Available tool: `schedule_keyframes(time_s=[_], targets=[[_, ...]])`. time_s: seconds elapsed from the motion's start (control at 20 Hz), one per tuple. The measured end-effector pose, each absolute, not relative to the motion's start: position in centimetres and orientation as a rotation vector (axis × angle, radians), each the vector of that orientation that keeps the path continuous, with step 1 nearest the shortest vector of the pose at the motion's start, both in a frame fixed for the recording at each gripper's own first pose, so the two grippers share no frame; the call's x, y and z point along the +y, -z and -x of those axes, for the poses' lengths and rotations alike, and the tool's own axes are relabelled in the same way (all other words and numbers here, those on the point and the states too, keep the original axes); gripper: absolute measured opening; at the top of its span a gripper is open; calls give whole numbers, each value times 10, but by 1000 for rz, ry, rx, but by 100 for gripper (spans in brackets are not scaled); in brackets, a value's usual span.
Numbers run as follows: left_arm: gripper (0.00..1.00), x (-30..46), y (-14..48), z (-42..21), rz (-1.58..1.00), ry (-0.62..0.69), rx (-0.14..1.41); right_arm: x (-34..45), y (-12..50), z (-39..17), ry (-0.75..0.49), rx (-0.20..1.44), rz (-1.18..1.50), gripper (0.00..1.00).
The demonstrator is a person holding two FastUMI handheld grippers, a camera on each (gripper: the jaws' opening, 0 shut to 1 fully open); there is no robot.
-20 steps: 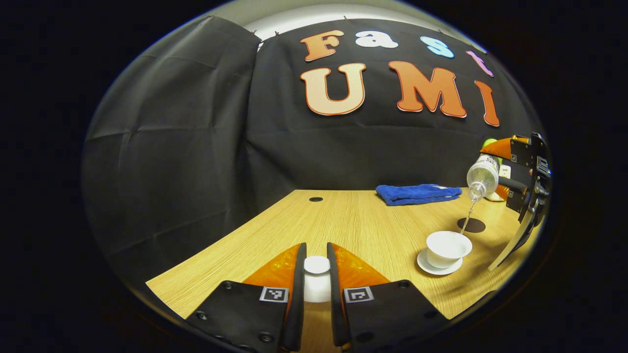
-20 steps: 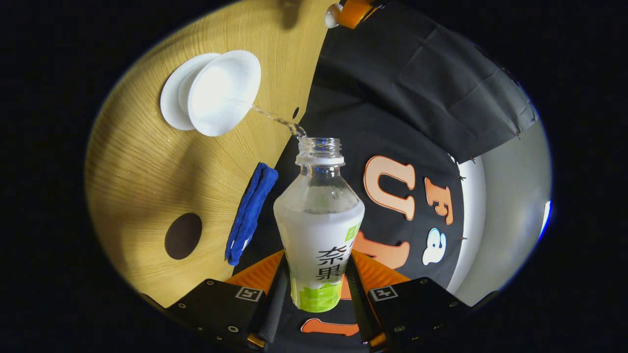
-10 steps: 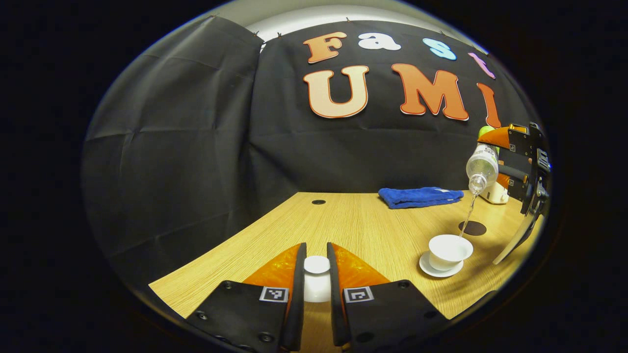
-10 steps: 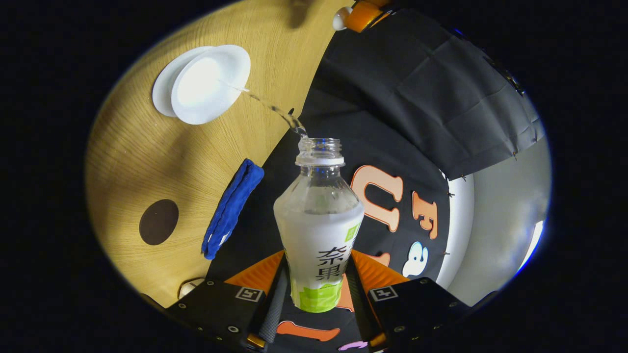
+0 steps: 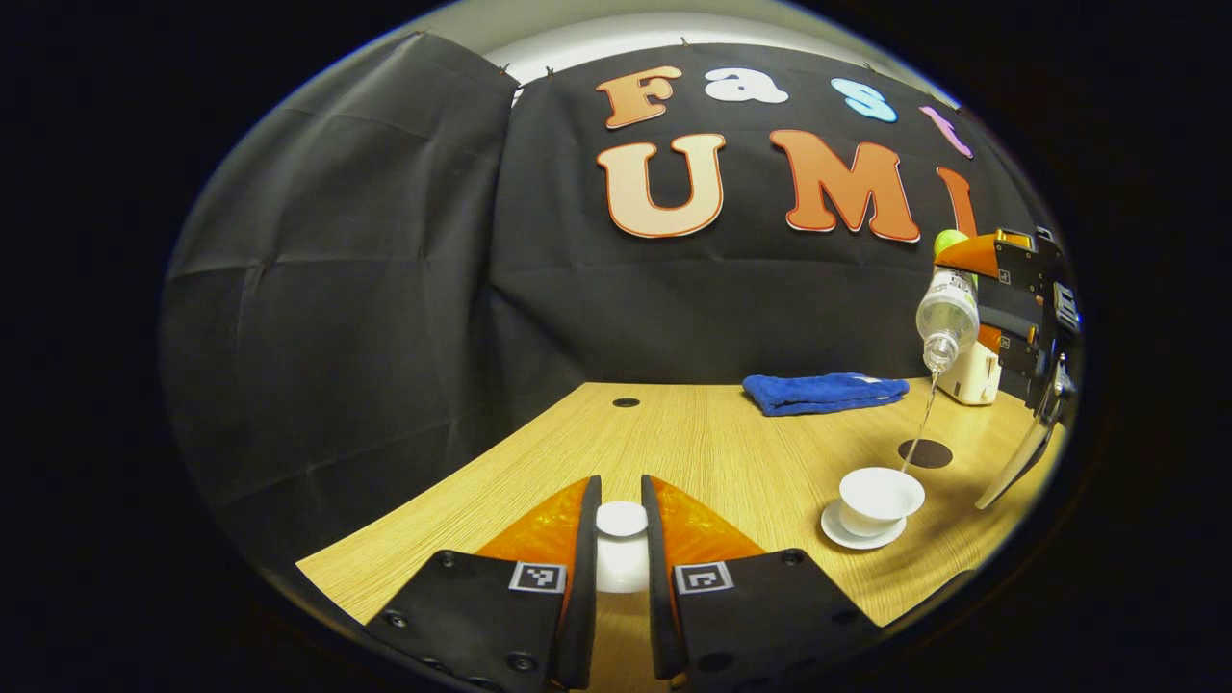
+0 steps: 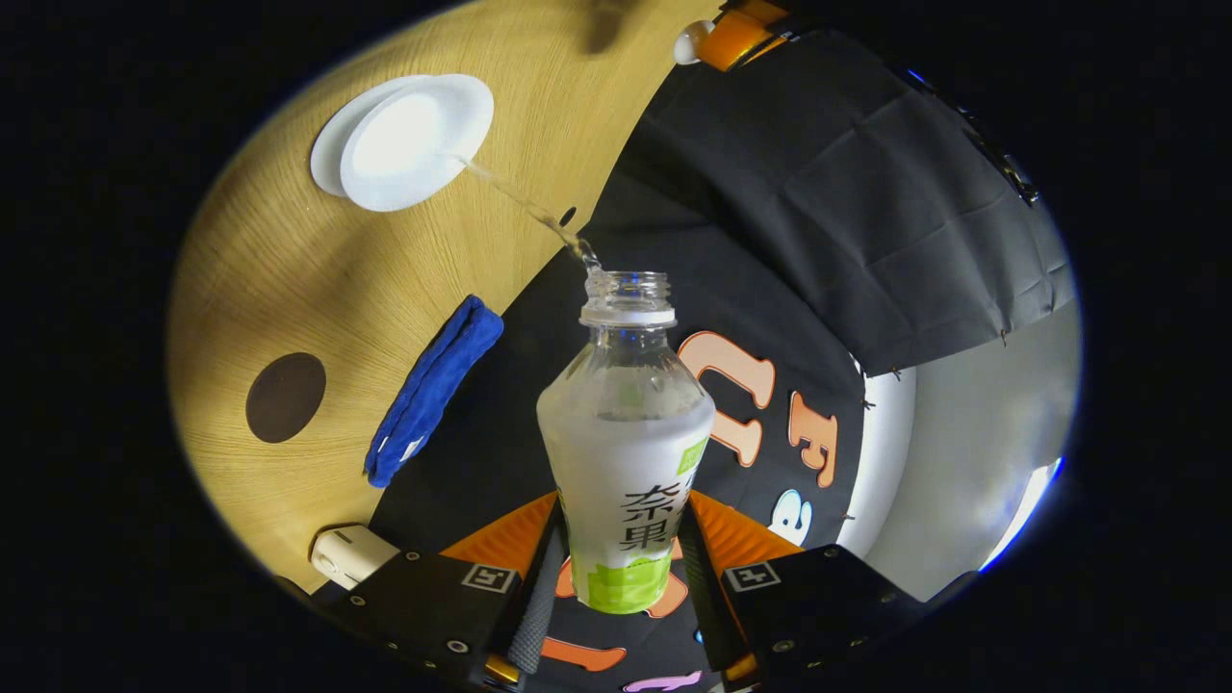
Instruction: Open the teacup lid with one hand, grasp the water bottle and pour water into the teacup with the other hand; after pouring, place the water bottle on the coaster and then close the teacup lid.
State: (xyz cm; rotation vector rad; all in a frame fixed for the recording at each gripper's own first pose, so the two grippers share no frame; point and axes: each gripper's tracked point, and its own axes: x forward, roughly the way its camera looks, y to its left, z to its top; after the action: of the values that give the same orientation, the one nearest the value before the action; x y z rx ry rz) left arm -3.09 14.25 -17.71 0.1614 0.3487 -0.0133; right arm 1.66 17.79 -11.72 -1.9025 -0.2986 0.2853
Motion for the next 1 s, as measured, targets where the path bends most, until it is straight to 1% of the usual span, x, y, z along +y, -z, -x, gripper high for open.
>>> schedule_keyframes(time_s=[0.05, 0.1, 0.6, 0.7, 0.75, 0.8, 1.0], targets=[[27, 144, 176, 32, -163, 10, 348, 179, 118, -17, -284, -304, 1905, 64], [27, 145, 175, 33, -161, 11, 346, 179, 118, -18, -292, -308, 1909, 64], [27, 134, 176, 39, -185, 29, 335, 183, 119, -30, -416, -318, 1896, 64], [27, 132, 176, 39, -180, 34, 333, 182, 121, -33, -440, -301, 1884, 64], [27, 132, 176, 39, -180, 32, 333, 182, 123, -32, -450, -287, 1872, 67], [27, 132, 177, 39, -179, 32, 335, 182, 125, -30, -463, -272, 1853, 64], [27, 131, 181, 39, -178, 28, 345, 177, 140, -24, -505, -182, 1721, 64]])
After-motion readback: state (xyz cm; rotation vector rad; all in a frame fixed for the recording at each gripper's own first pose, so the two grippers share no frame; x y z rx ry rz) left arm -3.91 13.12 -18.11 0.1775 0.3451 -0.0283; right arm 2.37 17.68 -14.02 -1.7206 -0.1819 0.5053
